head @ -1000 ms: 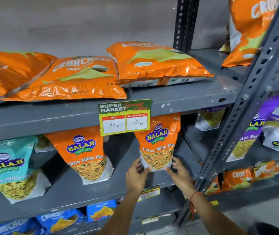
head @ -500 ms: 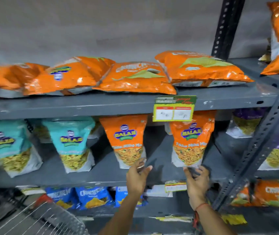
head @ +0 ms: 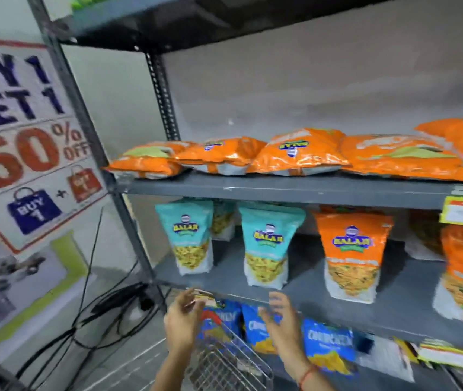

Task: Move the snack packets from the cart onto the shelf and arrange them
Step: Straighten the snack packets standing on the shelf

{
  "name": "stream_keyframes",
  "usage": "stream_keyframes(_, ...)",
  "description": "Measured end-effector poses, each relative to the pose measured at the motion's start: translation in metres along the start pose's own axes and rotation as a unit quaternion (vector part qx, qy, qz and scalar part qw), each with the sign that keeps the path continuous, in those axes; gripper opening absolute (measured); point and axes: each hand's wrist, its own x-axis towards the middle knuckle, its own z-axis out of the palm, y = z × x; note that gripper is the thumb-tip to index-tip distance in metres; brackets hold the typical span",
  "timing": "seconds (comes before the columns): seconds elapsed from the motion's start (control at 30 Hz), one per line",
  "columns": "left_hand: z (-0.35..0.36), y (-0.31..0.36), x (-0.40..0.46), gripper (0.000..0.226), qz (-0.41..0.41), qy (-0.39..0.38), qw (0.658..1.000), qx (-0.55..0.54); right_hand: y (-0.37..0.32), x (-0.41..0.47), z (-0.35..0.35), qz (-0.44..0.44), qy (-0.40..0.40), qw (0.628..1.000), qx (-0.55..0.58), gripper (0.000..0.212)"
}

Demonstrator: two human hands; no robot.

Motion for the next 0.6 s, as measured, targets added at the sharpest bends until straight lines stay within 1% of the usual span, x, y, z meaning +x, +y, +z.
stream_keyframes(0.07,-0.019,-0.005,0.023,0.028,-0.003,0.019,1.000,0.004,-0.001,0.003,0.027,0.006,-0.045,0.999,-0.015,0.036)
stream_keyframes(0.23,-0.033,-0.017,0.076,0.044,-0.021,0.041,0.999,-0.023,0.002,0.046,0.083,0.028,-0.147,0.987,-0.065,0.036)
stream_keyframes(0.37,-0.025,-0.028,0.123,0.048,-0.037,0.046,0.998,-0.019,0.012,0.098,0.131,0.044,-0.192,0.976,-0.088,0.050)
stream_keyframes(0.5,-0.009,-0.040,0.166,0.059,-0.066,0.002,0.997,-0.037,0.021,0.145,0.169,0.073,-0.208,0.968,-0.116,0.067)
stream_keyframes(0.6,-0.001,-0.046,0.196,0.063,-0.072,-0.047,0.995,-0.046,0.028,0.174,0.193,0.076,-0.219,0.968,-0.092,0.084)
